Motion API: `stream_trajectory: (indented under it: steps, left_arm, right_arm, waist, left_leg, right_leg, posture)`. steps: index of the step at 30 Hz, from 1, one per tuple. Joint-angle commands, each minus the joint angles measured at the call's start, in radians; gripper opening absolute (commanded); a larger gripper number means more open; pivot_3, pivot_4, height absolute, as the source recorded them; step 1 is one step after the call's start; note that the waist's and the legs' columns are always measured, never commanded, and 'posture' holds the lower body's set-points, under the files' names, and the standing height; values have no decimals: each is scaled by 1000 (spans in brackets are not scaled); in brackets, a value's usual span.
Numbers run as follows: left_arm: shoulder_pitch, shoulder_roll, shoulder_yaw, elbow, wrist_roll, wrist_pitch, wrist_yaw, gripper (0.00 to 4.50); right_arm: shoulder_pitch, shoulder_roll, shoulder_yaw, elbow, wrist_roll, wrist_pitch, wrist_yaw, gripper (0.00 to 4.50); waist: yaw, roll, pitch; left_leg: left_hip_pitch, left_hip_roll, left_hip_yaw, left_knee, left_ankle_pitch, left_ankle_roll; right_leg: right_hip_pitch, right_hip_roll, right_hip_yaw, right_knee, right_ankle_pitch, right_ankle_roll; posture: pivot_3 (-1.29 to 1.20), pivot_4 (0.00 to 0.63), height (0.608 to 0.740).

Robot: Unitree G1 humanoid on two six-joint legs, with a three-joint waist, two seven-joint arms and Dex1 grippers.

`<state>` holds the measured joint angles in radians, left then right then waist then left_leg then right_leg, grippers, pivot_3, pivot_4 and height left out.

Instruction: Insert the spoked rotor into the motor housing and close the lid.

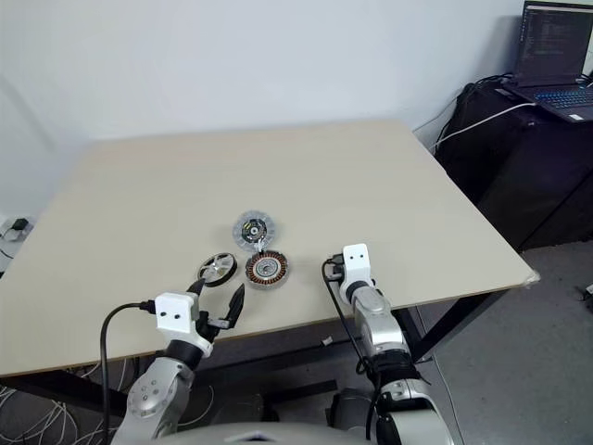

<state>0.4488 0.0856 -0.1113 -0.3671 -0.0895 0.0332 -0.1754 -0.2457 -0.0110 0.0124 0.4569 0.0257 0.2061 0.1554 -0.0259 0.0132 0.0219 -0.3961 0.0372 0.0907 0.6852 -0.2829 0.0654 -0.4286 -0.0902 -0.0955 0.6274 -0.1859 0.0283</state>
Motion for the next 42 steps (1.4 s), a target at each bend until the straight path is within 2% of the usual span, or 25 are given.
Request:
stream_trajectory:
  steps: [1,6,11,21,29,42]
  left_arm:
    - [-7,-7,-26,-71,16,8,14,4500]
    - [-16,-17,-51,-77,32,23,33,4500]
    - [-28,-16,-52,-44,27,3,29,4500]
    - [-21,9,12,55,-18,-91,-19,4500]
    - [-12,11,48,75,-29,-128,-35,4500]
    - [-15,-18,-5,28,7,-96,6,4500]
  right_arm:
    - [14,3,24,-133,13,12,27,691]
    - [35,18,86,-285,20,45,70,691]
    - [21,41,164,-319,7,78,99,691]
    - [-41,58,312,-174,-80,25,135,691]
    - [-93,84,321,-57,-93,-29,139,691]
    - [-187,116,312,93,-105,-85,139,691]
  waist:
    - [1,0,0]
    - [0,2,2]
    - [1,2,2]
    - [2,1,2]
    - [1,1,2]
    - [-1,1,2]
  left_leg:
    - [0,0,0,0,0,0]
    - [0,0,0,0,-2,-4]
    - [0,0,-1,0,-2,-4]
    - [0,0,0,0,-2,-4]
    - [0,0,0,0,-3,-5]
    - [0,0,0,0,-3,-5]
  right_leg:
    - [0,0,0,0,0,0]
    - [0,0,0,0,0,0]
    - [0,0,-1,0,0,0]
    - [0,0,0,0,0,0]
    - [0,0,0,0,0,0]
    - [0,0,0,0,0,0]
  posture:
    - [0,0,740]
    - [0,0,740]
    - [0,0,740]
    - [0,0,740]
    - [0,0,740]
    - [0,0,740]
